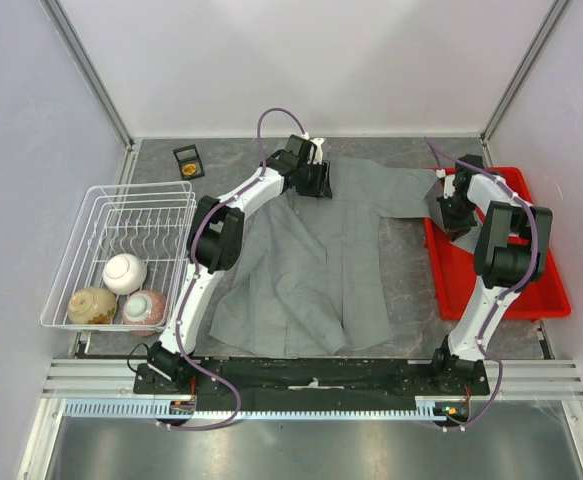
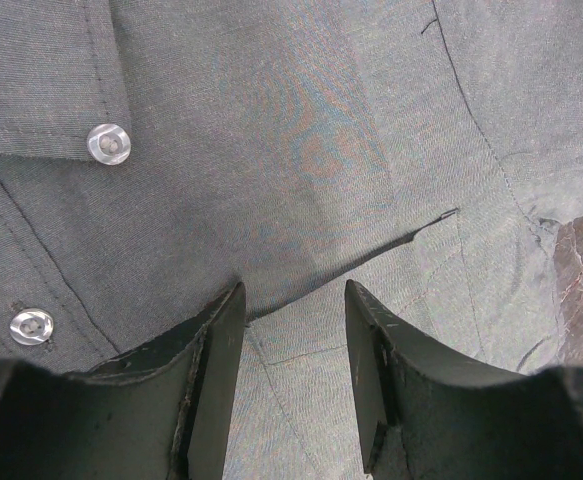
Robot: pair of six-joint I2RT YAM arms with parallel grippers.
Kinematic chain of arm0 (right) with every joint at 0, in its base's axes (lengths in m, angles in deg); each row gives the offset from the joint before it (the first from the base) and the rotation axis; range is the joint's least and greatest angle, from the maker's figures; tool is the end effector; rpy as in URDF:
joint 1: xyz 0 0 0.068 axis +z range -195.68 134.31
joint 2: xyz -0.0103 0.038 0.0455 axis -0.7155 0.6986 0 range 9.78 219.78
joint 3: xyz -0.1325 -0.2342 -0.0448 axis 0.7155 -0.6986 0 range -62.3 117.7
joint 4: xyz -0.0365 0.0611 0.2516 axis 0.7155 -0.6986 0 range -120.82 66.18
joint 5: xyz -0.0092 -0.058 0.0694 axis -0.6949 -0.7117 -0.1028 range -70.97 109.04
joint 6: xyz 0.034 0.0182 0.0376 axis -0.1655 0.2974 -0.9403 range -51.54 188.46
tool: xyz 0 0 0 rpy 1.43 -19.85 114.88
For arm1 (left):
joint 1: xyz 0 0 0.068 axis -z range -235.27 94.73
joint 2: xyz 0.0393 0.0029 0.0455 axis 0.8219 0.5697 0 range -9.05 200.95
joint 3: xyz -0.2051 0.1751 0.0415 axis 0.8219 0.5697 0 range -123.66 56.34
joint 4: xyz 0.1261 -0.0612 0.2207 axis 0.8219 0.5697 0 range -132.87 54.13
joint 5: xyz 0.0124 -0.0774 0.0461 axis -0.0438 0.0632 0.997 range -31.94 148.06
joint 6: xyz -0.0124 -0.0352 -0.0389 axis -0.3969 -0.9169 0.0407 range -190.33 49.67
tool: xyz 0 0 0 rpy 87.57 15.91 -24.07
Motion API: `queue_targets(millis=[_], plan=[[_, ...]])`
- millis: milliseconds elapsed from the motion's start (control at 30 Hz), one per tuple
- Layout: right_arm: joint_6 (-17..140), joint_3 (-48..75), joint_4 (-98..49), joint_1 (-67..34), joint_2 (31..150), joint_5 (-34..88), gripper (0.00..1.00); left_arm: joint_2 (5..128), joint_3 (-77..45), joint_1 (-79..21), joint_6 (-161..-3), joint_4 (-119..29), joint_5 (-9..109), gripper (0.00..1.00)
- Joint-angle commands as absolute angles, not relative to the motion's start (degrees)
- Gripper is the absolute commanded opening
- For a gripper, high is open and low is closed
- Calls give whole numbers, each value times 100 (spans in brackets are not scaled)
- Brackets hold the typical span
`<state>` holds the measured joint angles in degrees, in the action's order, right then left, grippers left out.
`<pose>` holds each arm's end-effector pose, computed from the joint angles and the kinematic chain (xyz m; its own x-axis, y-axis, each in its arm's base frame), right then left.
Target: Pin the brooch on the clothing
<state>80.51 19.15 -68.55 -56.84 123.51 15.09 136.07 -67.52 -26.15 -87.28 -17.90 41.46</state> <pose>0.3823 -0.0779 0.1685 -0.9784 -0.0194 -0.2058 0.0039 0.9936 -0.1125 0.4855 -0.2822 0.1535 -0.7898 0.1202 -0.6015 0.4273 0.8114 -0.3989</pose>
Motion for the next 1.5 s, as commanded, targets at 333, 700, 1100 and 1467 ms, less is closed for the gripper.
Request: queue_targets(millis=[333, 700, 1100, 1467], plan=[[8744, 2620, -7716, -6264, 11386, 1350, 0, 13702, -6601, -2697, -8817, -1457, 4338, 52], [9184, 3138, -7920, -7354, 11401, 1008, 0, 13702, -6662, -2715, -8747, -1475, 4417, 51], [8797, 4218, -7601, -7329, 12237, 189, 20, 13886, -6899, -2627, -8720, -1580, 4259, 48], [8806, 4791, -8481, -6495, 11455, 1662, 97, 12793, -6551, -2636, -8335, -1949, 3408, 71]])
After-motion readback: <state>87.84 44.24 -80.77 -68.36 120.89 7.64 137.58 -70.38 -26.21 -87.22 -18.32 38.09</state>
